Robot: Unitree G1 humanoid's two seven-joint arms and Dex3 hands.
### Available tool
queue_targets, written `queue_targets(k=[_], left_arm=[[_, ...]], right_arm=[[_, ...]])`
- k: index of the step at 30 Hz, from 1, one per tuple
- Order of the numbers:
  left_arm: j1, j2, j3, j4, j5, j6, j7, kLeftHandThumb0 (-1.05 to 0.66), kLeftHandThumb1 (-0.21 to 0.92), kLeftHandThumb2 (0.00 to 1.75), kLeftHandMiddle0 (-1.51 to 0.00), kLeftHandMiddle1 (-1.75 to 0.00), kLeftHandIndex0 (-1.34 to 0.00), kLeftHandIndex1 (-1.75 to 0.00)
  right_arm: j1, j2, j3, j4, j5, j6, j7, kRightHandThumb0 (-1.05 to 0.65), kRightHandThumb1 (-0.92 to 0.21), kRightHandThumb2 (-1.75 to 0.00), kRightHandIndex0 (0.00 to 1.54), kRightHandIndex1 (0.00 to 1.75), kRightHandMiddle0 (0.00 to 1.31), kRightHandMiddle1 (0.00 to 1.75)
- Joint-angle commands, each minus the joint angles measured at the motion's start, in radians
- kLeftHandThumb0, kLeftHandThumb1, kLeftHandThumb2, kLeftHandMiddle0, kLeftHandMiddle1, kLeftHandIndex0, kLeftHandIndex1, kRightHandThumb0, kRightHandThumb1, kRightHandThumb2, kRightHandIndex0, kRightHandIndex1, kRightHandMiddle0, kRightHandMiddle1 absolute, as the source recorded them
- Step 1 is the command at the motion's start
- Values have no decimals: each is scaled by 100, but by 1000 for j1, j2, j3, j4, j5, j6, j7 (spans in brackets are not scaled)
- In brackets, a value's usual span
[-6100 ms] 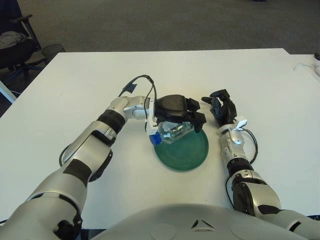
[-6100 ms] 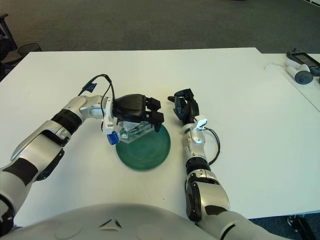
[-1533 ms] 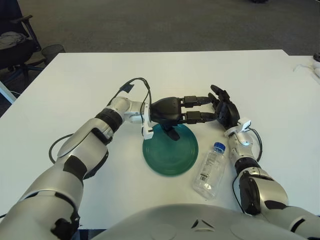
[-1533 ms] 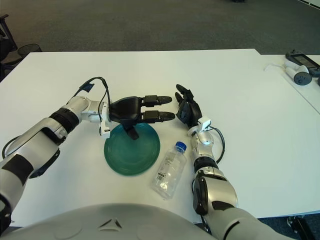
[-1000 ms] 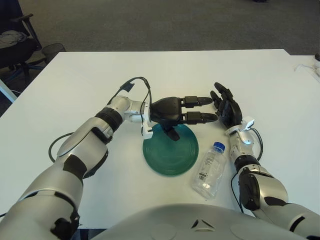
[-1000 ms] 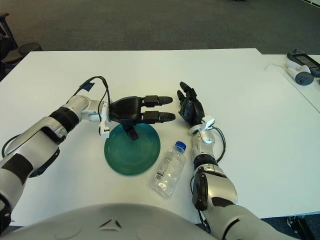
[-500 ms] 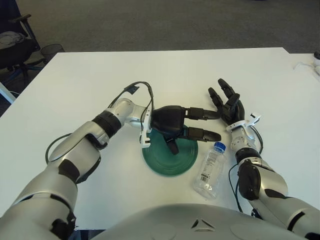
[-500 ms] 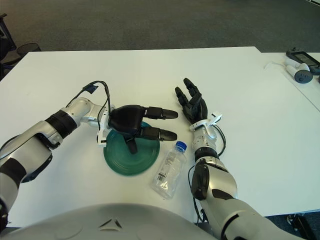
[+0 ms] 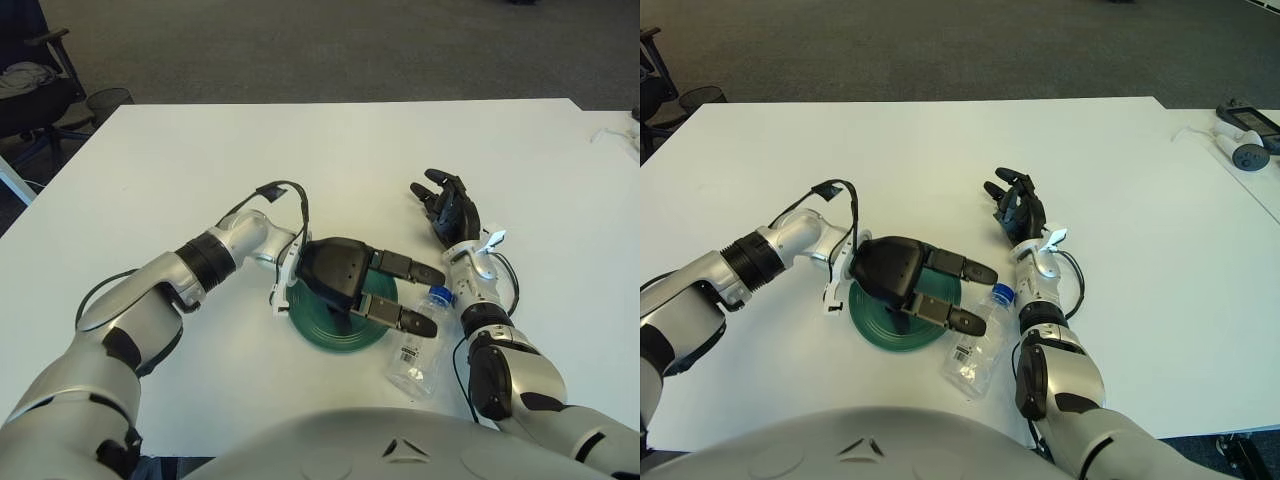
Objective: Put the bottle into the plate.
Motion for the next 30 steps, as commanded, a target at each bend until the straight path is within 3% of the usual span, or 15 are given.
queue_targets(k=[1, 9, 13, 30], left_arm=[[-4, -1, -26, 13, 29, 34, 49, -74, 92, 48, -2, 0, 0, -10], [-21, 2, -31, 36, 30, 71, 84, -71, 92, 44, -4, -1, 0, -12], [20, 4, -24, 5, -4, 82, 48, -71, 92, 46, -3, -1, 0, -10], [10, 2, -40, 14, 4, 117, 31, -74, 92, 46, -7, -2, 0, -21]], right_arm=[[170, 47, 19, 74, -42, 44, -105, -41, -62, -105, 26, 91, 12, 134], [161, 18, -1, 111, -49, -49, -191, -51, -71, -90, 22, 87, 1, 122], [151, 11, -4, 130, -51, -55, -230, -53, -74, -85, 22, 83, 0, 115], [123, -14, 11, 179, -64, -69, -250, -55, -84, -78, 25, 79, 0, 117]])
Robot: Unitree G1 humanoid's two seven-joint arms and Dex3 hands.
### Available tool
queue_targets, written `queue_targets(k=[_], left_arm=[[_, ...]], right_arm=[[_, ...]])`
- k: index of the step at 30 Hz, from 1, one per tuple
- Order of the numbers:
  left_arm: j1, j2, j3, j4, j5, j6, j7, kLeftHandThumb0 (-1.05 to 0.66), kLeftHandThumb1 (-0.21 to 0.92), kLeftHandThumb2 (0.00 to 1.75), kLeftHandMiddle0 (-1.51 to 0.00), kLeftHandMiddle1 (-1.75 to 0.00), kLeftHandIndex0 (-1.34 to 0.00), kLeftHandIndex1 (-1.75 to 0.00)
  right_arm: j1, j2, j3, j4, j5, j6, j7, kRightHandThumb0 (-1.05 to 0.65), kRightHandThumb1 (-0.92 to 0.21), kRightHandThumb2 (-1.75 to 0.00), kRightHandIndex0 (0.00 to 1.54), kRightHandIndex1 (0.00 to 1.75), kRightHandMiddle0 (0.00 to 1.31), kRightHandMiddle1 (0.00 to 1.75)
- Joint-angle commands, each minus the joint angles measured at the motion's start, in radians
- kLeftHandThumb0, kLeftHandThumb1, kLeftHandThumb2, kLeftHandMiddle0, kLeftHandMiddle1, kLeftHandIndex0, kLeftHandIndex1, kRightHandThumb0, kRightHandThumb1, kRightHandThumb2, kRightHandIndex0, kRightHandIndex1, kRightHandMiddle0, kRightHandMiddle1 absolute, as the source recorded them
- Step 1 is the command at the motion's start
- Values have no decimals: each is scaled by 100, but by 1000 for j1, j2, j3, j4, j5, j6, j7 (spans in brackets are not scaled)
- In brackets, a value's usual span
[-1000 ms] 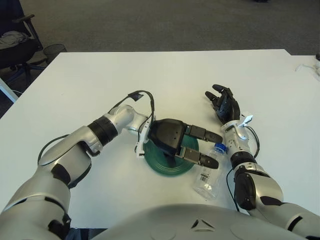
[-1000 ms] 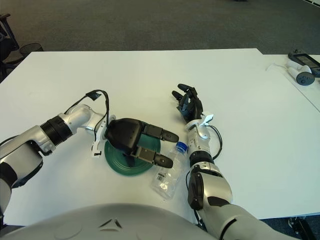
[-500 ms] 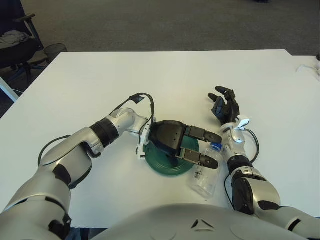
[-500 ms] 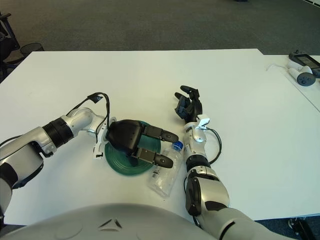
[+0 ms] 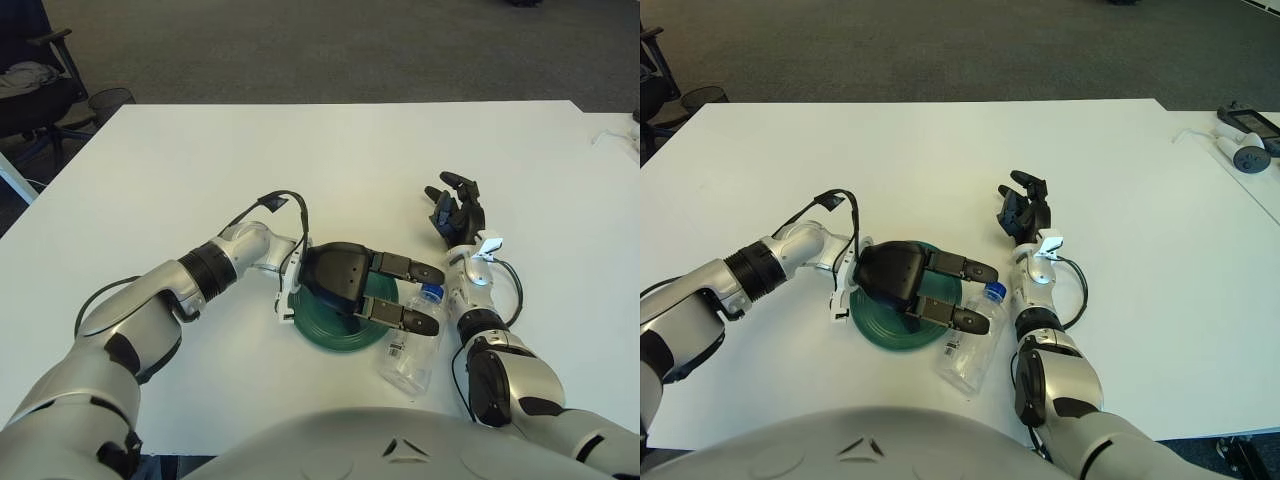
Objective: Put the bottle into the plate.
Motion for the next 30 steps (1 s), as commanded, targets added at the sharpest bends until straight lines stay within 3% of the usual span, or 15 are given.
queue_targets(k=[1, 21, 30], left_arm=[[-16, -1, -14, 20, 6, 5, 0, -74, 92, 46, -7, -2, 0, -21], [-30, -80, -100, 151, 37, 65, 21, -75, 92, 41, -9, -2, 0, -27], [-83, -122, -163, 179, 44, 33, -3, -67, 91, 41, -14, -4, 0, -37]], right_arm=[[118, 7, -5, 113, -8, 73, -31, -55, -84, -78, 25, 79, 0, 117], [116, 8, -26, 109, 16, 100, -9, -56, -82, -79, 27, 81, 0, 123], [113, 0, -24, 113, 14, 112, -8, -57, -84, -78, 26, 83, 2, 129]])
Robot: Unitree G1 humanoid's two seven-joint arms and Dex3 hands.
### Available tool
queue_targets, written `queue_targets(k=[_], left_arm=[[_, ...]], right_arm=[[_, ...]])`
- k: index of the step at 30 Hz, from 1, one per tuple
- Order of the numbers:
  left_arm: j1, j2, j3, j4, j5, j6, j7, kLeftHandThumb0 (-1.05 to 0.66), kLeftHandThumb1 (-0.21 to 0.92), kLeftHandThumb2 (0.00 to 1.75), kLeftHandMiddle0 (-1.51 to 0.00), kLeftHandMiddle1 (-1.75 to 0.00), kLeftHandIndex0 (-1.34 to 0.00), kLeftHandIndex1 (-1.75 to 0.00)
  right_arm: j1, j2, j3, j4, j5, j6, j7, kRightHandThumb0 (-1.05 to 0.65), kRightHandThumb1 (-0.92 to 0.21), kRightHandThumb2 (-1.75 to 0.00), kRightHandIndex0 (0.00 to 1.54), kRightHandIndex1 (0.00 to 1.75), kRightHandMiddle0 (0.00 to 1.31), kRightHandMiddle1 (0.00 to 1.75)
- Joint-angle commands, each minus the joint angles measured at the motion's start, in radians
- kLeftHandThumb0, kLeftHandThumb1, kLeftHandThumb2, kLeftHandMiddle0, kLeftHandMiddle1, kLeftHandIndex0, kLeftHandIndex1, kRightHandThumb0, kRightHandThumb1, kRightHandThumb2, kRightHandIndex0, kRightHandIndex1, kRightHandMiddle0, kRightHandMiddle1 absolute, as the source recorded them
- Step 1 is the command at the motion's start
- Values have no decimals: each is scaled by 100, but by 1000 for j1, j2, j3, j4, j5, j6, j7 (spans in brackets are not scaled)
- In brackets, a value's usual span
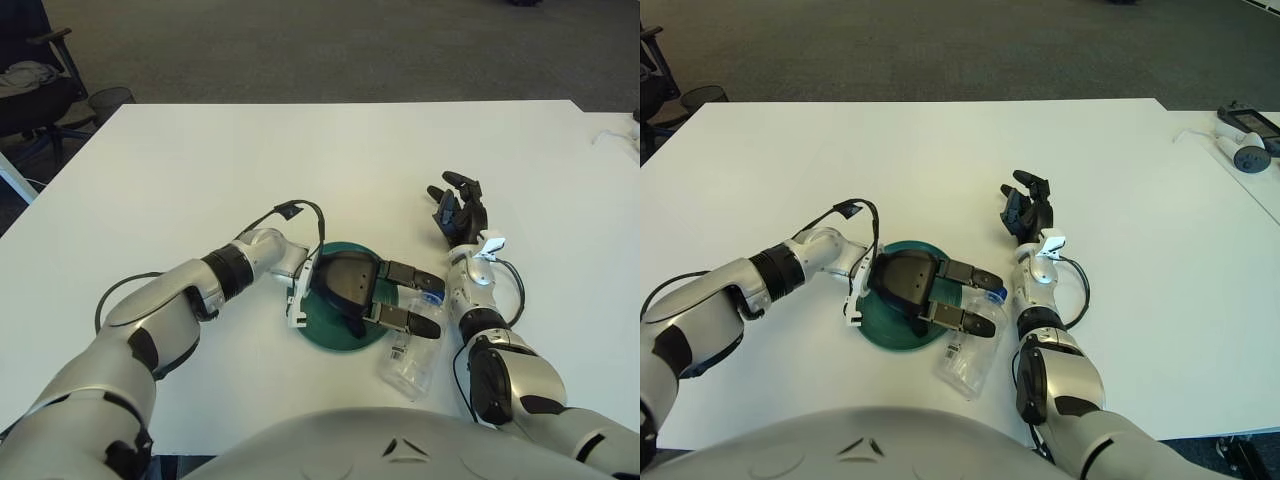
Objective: Put the bottle into the plate.
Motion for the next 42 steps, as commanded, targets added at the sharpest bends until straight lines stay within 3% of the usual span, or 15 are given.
queue_targets(k=[1, 7, 16, 18, 20, 24, 30, 42], left_arm=[[-40, -11, -40, 21, 22, -22, -9, -65, 90, 42, -15, -4, 0, -39], [-63, -29, -82, 42, 34, -19, 35, -56, 85, 56, -19, -5, 0, -49], [-130, -103, -162, 92, 52, -32, 83, -41, 77, 83, -31, -11, 0, -80], [-139, -105, -171, 95, 44, -48, 74, -37, 72, 90, -33, -16, 0, -102], [-146, -106, -176, 96, 35, -62, 59, -36, 84, 67, -29, -38, -11, -145], [-152, -90, -171, 62, 6, -87, 11, -35, 90, 55, -25, -55, -17, -168], [-160, -80, -161, 36, -28, -107, -33, -35, 92, 52, -24, -59, -19, -174], [-153, -63, -124, -7, -76, -144, -88, -38, 69, 84, -28, -64, -33, -175]], right_arm=[[116, 5, -14, 107, 11, 114, -12, -57, -84, -78, 26, 83, 2, 130], [119, 7, -18, 105, 18, 116, -1, -56, -85, -78, 25, 84, 5, 132], [119, 13, -18, 103, 18, 122, -14, -53, -80, -82, 28, 87, 8, 132], [119, 13, -16, 104, 14, 122, -18, -53, -79, -83, 28, 88, 9, 132], [120, 12, -14, 105, 11, 122, -22, -52, -77, -85, 28, 89, 10, 133], [121, 15, -10, 104, 8, 119, -24, -52, -76, -86, 28, 89, 10, 132], [122, 20, -9, 104, 11, 117, -19, -51, -74, -88, 28, 88, 13, 130], [119, 24, -2, 106, 7, 131, -12, -49, -72, -92, 29, 89, 18, 130]])
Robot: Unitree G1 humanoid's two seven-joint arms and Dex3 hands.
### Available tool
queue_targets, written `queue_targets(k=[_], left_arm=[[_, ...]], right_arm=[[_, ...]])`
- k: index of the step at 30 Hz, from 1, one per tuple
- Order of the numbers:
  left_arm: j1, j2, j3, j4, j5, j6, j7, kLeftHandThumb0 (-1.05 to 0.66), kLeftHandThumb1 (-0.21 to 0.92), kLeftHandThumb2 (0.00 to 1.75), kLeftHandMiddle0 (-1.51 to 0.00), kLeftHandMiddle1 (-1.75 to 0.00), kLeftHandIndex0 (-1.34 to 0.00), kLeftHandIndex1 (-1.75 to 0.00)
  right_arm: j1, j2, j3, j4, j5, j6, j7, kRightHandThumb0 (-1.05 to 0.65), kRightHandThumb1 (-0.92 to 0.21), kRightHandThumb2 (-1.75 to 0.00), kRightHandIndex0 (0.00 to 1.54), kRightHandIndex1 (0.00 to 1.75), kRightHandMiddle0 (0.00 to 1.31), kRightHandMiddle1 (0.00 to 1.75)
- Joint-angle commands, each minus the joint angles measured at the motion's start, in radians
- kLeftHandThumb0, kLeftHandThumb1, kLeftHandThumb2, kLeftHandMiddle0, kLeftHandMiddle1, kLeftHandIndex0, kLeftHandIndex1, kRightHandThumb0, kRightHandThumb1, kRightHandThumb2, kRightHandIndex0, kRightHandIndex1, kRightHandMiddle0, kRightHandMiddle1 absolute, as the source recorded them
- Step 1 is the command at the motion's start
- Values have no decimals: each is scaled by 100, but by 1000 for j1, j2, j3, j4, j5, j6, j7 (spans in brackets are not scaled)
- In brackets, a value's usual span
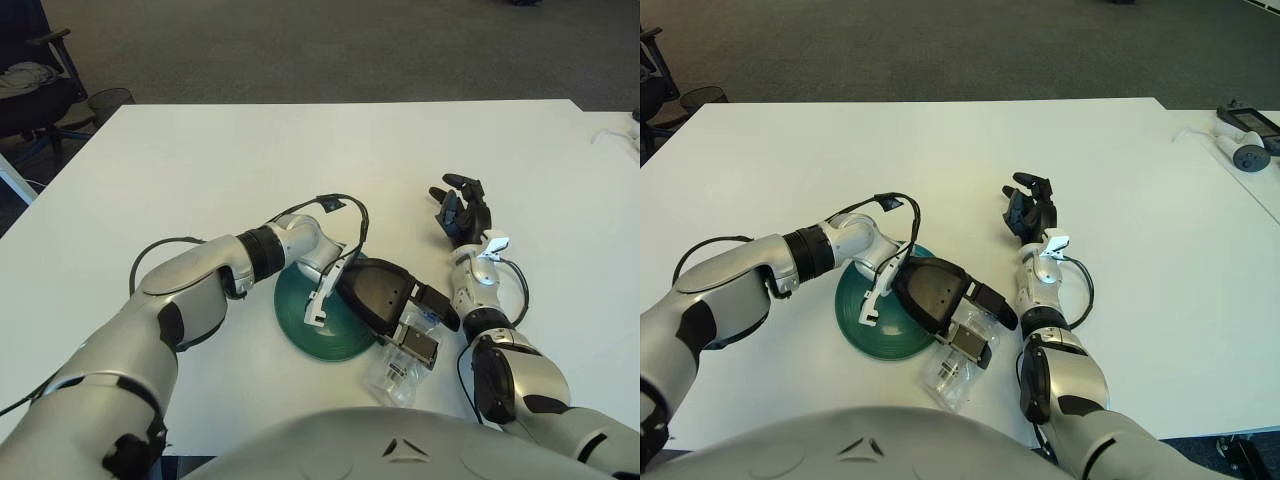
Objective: Put the bottle into the plate.
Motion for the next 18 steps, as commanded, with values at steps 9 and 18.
queue_targets(k=[9, 18], left_arm=[[23, 62, 31, -67, -28, -44, -75, -39, 63, 91, -28, -64, -36, -175], [57, 69, 64, -86, -87, -76, -155, -39, 64, 91, -29, -69, -36, -175]], right_arm=[[119, 28, 11, 107, -8, 146, -33, -51, -73, -92, 28, 90, 16, 130], [105, 17, 11, 133, -9, 164, -28, -48, -73, -92, 29, 90, 14, 131]])
